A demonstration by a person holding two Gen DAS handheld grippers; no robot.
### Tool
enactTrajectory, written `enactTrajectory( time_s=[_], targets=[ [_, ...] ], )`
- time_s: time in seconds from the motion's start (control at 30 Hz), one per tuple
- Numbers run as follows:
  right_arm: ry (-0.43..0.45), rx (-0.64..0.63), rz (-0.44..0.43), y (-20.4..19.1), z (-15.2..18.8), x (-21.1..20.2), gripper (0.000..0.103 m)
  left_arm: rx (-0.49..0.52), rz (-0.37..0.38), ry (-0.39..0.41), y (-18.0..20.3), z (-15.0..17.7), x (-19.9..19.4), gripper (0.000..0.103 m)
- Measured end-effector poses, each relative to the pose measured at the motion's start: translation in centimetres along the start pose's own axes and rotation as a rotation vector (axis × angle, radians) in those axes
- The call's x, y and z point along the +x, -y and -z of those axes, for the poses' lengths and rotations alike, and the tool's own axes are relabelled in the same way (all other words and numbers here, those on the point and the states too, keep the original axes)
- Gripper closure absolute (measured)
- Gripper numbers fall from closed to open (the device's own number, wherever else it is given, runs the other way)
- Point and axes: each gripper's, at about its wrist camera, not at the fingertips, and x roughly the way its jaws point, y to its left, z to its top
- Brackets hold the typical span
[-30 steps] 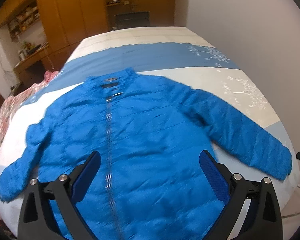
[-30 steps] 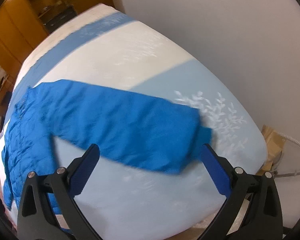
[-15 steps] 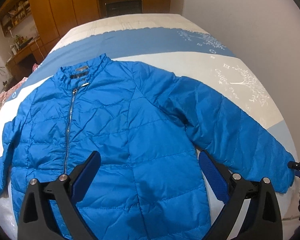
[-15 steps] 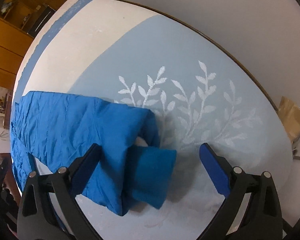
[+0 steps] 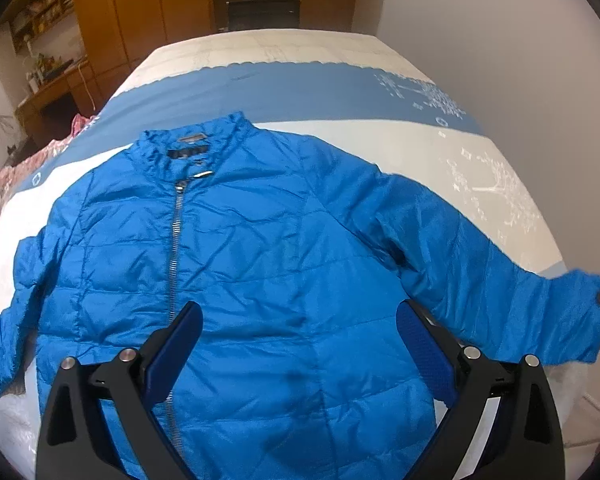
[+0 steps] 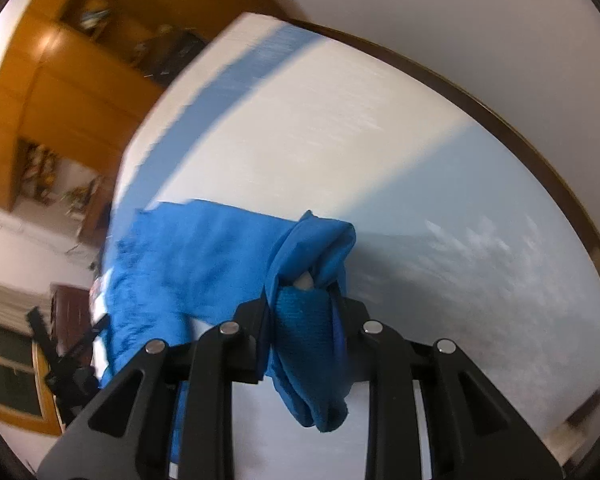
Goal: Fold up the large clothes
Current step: 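Grasp the cuff of the sleeve nearest the right tool with the right tool, then carry the held sleeve across the jacket body and open the right tool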
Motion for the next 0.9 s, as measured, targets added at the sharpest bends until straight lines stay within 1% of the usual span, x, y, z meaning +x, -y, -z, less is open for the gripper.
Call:
enactTrajectory(
  time_s=[0.13, 0.23, 0.33, 0.47, 0.6, 0.67, 0.77, 0.83, 0.87, 0.9],
  targets=[
    [-0.019, -0.13, -0.028, -7.3, -2.0, 2.1, 0.08, -0.025, -0.009, 0.024, -2.5, -0.6, -1.2, 0.006],
    [-0.048, -0.245, -0.015, -12.8, -2.8, 4.8, 0.08, -0.048, -0.017, 0.044, -5.3, -0.9, -2.4, 0.006],
    [-0.099, -0.325, -0.06, -17.6, -2.7, 7.7, 0.08, -0.073, -0.033, 0.057, -7.9, -0.9, -3.2, 0.006],
    [-0.163, -0.445, -0.065, -24.4, -1.9, 12.5, 0.08, -0.111, -0.057, 0.061, -11.3, -0.6, -3.6, 0.006],
    [-0.242, -0.498, -0.095, -28.7, -0.6, 17.2, 0.08, -0.16, -0.069, 0.051, -14.3, -0.1, -3.5, 0.006],
    [-0.272, -0.521, -0.091, -30.6, 0.3, 19.5, 0.08, -0.175, -0.071, 0.046, -15.4, 0.3, -3.4, 0.006],
    [-0.321, -0.543, -0.087, -32.1, 1.6, 22.5, 0.079, -0.188, -0.065, 0.044, -16.5, 0.7, -3.3, 0.006],
    [-0.359, -0.557, -0.116, -32.9, 2.5, 24.0, 0.076, -0.2, -0.04, 0.04, -17.1, 0.9, -3.1, 0.006],
    [-0.371, -0.548, -0.133, -33.1, 2.6, 24.4, 0.072, -0.204, -0.029, 0.035, -17.1, 0.9, -3.0, 0.006],
    [-0.39, -0.532, -0.173, -33.1, 2.7, 24.5, 0.068, -0.206, -0.018, 0.031, -17.2, 1.0, -2.8, 0.006]
  ],
)
